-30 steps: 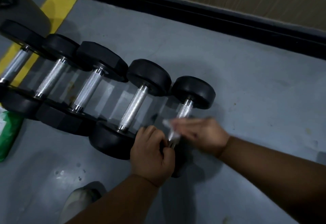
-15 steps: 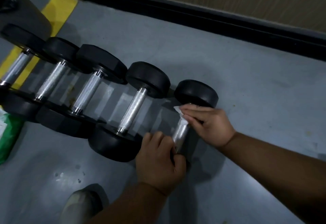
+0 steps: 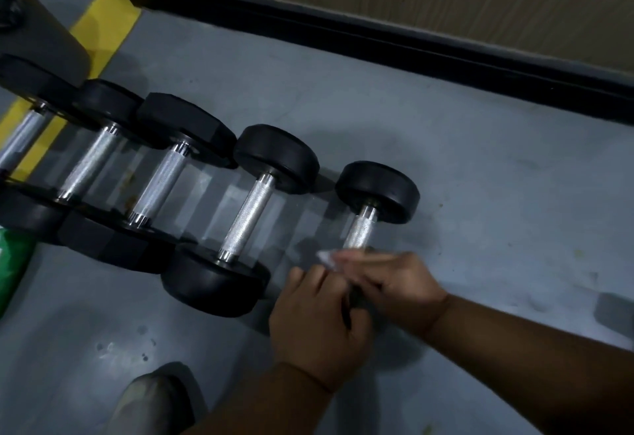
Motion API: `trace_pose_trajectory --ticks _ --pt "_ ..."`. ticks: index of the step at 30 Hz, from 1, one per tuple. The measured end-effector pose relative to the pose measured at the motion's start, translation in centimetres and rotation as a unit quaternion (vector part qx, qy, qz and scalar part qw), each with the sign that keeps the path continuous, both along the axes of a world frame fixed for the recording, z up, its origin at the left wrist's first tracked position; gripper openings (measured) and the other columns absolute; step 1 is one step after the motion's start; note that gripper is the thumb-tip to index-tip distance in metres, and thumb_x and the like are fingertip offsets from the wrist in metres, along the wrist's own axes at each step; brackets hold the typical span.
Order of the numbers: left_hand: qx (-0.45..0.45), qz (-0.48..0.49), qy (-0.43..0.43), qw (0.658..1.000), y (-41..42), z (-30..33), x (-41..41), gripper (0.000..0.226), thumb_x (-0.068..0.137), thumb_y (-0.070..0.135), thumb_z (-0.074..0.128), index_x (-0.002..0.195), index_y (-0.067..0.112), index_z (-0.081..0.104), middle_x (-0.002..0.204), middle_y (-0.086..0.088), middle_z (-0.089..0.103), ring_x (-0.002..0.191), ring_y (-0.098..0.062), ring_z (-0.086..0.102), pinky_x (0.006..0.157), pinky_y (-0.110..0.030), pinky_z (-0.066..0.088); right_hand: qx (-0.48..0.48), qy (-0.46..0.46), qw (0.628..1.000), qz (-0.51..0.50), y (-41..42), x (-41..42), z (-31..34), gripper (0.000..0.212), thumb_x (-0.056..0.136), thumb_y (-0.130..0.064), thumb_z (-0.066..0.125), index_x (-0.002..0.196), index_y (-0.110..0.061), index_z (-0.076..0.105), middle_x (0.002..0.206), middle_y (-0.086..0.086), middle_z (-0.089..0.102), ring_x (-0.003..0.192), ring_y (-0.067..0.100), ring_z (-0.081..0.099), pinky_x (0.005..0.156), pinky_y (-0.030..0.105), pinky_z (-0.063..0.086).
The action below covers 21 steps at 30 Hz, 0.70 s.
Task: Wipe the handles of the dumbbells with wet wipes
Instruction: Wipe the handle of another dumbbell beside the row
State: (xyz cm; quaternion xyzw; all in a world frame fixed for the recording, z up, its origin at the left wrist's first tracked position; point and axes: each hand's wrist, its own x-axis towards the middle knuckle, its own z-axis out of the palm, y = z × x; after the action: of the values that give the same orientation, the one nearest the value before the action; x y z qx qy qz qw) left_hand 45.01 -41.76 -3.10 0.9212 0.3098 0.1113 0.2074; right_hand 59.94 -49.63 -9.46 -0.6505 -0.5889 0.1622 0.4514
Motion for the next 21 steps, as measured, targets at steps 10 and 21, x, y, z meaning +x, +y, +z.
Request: trace_pose_trajectory --ticks 10,21 --pt "-0.089 -0.035 -0.084 0.992 2.5 -0.6 -0.2 0.01 0.072 0.017 0.049 0.065 0.016 0.042 0.069 -0.001 0.044 0.069 -0.026 0.044 0.064 -0.044 0.036 0.011 -0.042 0.996 -0.081 1.1 1.8 0.3 0.021 0.094 -0.016 0.068 0.113 -0.011 0.077 0.123 -0.007 0.068 0.112 0.003 0.066 0.099 0.023 0.053" --pt "-0.071 -0.052 -0.089 0.992 2.2 -0.9 -0.3 0.008 0.072 0.016 0.047 0.066 0.014 0.042 0.07 -0.003 0.042 0.068 -0.028 0.041 0.061 -0.045 0.035 0.007 -0.06 0.997 -0.054 0.8 2.1 -0.3 0.023 0.098 -0.02 0.065 0.115 -0.011 0.076 0.123 0.0 0.071 0.114 0.008 0.067 0.1 0.03 0.054"
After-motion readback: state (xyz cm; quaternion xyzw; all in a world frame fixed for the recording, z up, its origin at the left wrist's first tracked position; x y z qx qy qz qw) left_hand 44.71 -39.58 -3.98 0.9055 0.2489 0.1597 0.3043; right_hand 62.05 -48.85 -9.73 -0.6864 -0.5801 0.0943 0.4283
